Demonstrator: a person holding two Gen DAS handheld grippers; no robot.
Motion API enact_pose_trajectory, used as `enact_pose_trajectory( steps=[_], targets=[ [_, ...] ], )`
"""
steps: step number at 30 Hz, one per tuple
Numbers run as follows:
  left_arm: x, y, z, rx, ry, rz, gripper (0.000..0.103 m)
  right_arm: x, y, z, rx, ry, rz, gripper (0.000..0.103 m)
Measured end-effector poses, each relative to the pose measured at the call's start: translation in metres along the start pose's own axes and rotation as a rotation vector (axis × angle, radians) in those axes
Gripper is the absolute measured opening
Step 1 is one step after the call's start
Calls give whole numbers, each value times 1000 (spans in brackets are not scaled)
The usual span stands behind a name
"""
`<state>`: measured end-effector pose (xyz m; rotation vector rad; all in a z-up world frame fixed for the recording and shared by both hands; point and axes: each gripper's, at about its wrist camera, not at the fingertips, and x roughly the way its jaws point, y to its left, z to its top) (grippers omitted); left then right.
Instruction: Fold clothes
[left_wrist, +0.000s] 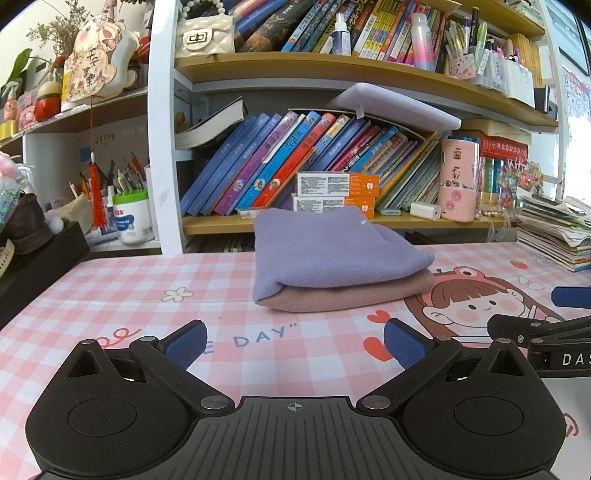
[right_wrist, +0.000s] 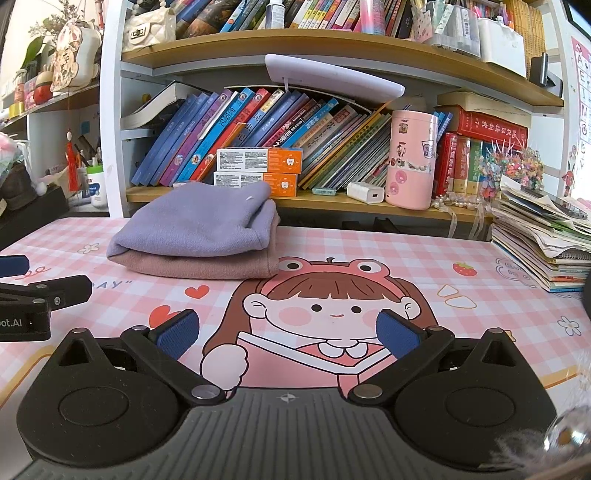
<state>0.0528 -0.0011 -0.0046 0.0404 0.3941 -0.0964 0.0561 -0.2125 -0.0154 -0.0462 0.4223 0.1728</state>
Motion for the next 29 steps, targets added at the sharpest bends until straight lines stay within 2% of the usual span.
enact_pose_trajectory(
  steps=[29],
  targets=[
    [-2,1,0,-9,-15,0,103,0,0,0,2,1,0,103]
  ],
)
